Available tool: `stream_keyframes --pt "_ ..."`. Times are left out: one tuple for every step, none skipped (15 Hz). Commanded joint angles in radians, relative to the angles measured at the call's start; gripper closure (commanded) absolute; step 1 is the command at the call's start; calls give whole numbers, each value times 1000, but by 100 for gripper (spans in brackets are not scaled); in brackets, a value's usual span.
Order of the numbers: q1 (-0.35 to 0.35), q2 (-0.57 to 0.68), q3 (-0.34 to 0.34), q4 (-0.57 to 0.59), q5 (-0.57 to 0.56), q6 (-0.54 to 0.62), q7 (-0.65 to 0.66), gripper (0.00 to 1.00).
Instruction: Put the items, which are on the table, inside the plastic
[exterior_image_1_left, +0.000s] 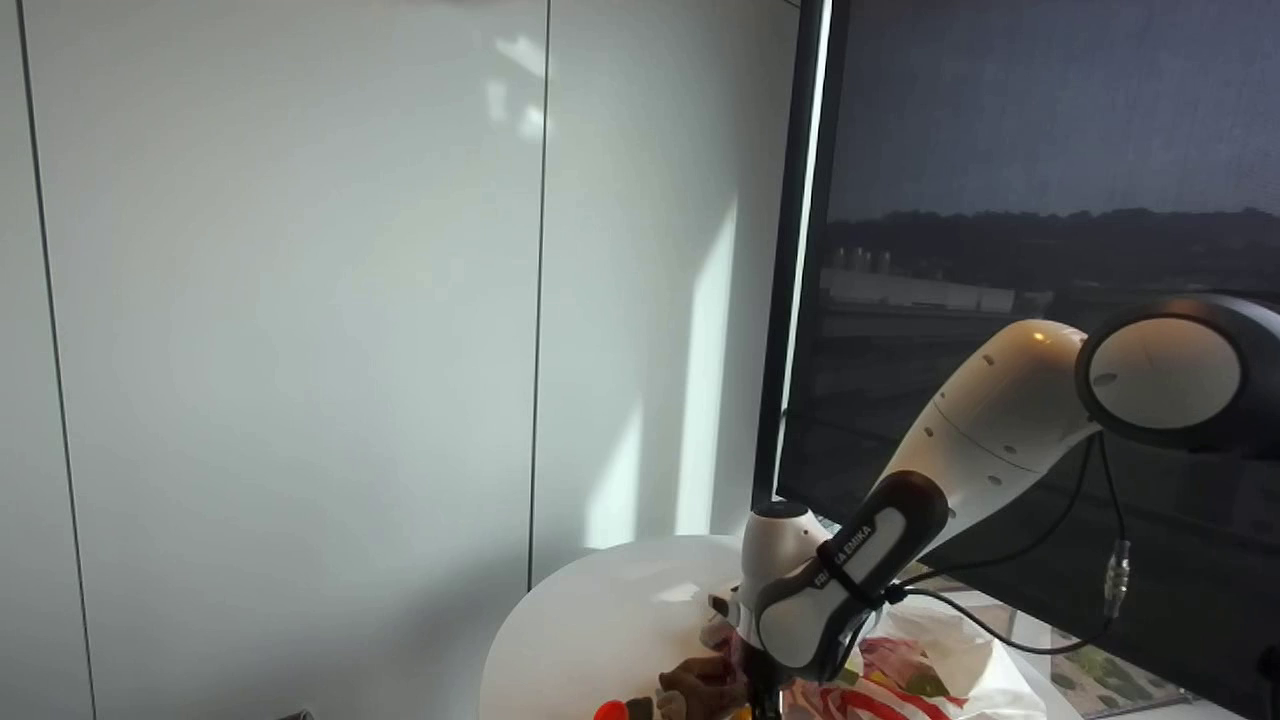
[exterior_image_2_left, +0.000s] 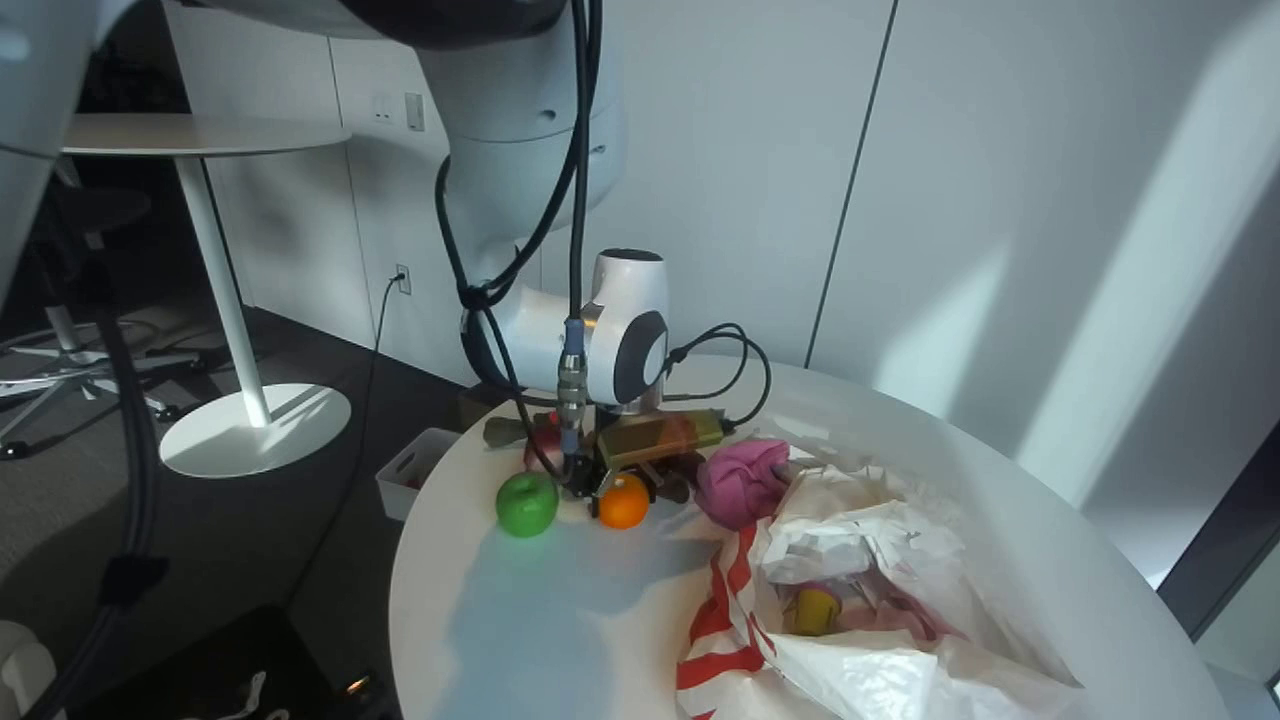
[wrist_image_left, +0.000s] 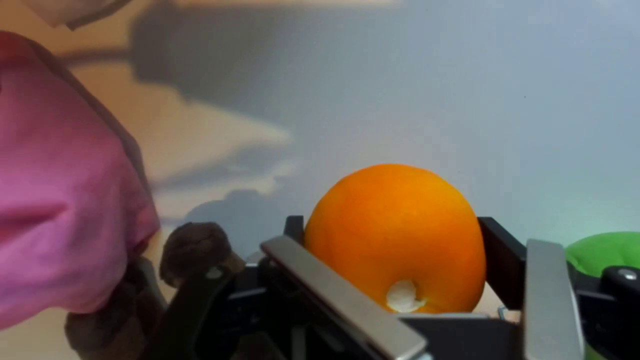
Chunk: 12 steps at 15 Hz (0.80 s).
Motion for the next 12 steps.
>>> stream_keyframes --pt "-14 -163 -50 -67 -14 -41 102 41" --pt "-19 -210 -72 -81 -24 -50 134 41" --pt "-24 -254 -95 -90 -35 -60 165 41" --pt "-42 -287 -108 -89 -25 -83 181 41" --pt "-59 -322 -128 -88 -23 -114 197 41" --pt "-84 -349 -148 -87 -18 -136 202 41" --pt "-103 -368 -169 -83 -16 -164 215 41" --pt "-123 -369 -193 -71 -21 -177 230 41" --pt "-138 -367 -216 -64 -36 -177 262 41" --pt "-151 -359 -237 -72 -52 -157 302 41" --pt "-164 -340 -253 -70 -65 -121 313 41" --pt "-174 -313 -266 -54 -82 -101 327 41"
